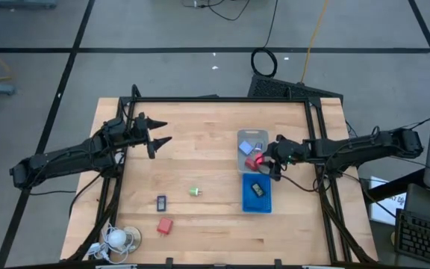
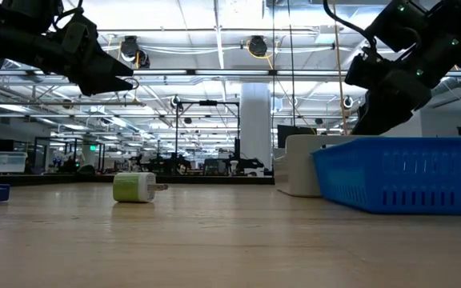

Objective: Pick & Place Office items
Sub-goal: Put the pink charger adapter into the gray bin

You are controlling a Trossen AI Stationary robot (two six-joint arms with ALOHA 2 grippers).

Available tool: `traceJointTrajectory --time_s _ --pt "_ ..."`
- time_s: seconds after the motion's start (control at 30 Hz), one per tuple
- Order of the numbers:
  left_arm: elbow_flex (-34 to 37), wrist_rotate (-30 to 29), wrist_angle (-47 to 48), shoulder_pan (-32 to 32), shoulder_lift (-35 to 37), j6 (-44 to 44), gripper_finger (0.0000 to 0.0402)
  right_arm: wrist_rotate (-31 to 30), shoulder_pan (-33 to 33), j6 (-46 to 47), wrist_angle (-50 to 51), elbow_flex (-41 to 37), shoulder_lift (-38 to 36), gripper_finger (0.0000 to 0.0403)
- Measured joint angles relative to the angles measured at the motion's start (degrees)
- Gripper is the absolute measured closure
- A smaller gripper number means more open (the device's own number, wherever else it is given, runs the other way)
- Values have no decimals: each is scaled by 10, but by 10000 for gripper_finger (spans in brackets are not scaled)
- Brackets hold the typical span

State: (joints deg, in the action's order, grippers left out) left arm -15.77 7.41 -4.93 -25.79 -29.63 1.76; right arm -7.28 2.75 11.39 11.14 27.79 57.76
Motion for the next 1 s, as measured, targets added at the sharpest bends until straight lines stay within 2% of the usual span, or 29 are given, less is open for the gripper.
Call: traceJointTrajectory --time_s 0.23,0.63,1.0 --pt "0 0 0 0 0 0 93 -17 2 -4 1 0 1 238" --pt "0 0 0 0 0 0 74 -2 2 -6 -2 -1 1 238" --pt "0 0 0 0 0 0 94 -1 2 -5 -2 -1 1 232"
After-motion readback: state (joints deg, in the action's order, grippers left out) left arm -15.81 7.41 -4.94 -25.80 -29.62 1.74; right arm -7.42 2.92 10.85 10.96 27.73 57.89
